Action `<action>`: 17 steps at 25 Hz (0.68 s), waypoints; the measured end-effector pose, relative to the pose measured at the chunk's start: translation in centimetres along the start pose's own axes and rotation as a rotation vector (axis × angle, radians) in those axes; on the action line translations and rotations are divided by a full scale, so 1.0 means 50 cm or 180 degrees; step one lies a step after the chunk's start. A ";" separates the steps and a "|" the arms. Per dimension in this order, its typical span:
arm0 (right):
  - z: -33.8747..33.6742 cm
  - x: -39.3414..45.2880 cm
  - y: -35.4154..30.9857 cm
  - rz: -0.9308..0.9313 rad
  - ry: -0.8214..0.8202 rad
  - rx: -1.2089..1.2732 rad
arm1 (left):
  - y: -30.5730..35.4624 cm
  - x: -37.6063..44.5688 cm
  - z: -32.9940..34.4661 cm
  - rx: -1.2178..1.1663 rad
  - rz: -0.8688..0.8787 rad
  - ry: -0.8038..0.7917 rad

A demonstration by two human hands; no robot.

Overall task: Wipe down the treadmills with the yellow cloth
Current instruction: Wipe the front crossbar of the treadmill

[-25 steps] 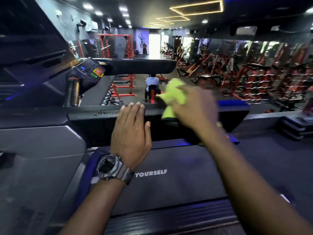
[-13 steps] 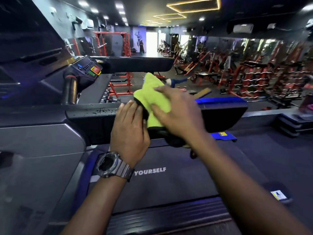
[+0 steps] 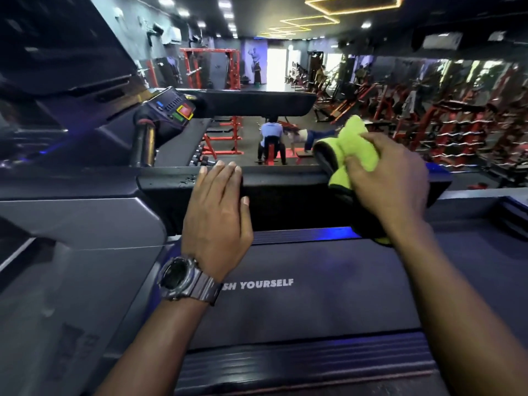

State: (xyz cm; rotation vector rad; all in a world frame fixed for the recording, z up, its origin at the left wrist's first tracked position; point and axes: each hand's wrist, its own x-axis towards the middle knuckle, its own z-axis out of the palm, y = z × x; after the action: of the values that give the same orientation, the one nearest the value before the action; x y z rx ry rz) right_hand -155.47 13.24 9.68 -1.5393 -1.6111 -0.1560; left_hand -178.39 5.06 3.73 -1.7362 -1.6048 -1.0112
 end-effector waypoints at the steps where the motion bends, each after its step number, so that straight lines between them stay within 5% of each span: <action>1: 0.025 -0.031 -0.028 -0.0172 0.0099 -0.0054 | -0.003 0.002 0.003 0.0016 0.0020 -0.0041; 5: 0.086 -0.169 -0.098 -0.1541 0.0232 0.0510 | -0.010 -0.001 0.006 -0.0037 0.0066 -0.0276; 9: 0.123 -0.151 -0.059 -0.0860 0.0879 0.0927 | -0.021 0.004 0.003 0.0036 0.0234 -0.0319; 13: 0.209 -0.333 -0.032 -0.1387 0.0600 0.0978 | -0.019 -0.004 0.002 -0.0015 0.0228 -0.0293; 17: 0.166 -0.215 -0.054 -0.0885 0.1049 0.1264 | -0.018 0.003 0.009 -0.0073 0.0227 -0.0212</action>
State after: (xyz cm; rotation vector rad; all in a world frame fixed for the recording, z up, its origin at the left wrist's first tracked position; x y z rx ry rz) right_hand -163.48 9.79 -1.05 -0.9317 -1.4760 -0.2144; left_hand -179.21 5.64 3.51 -1.8469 -1.5657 -0.9506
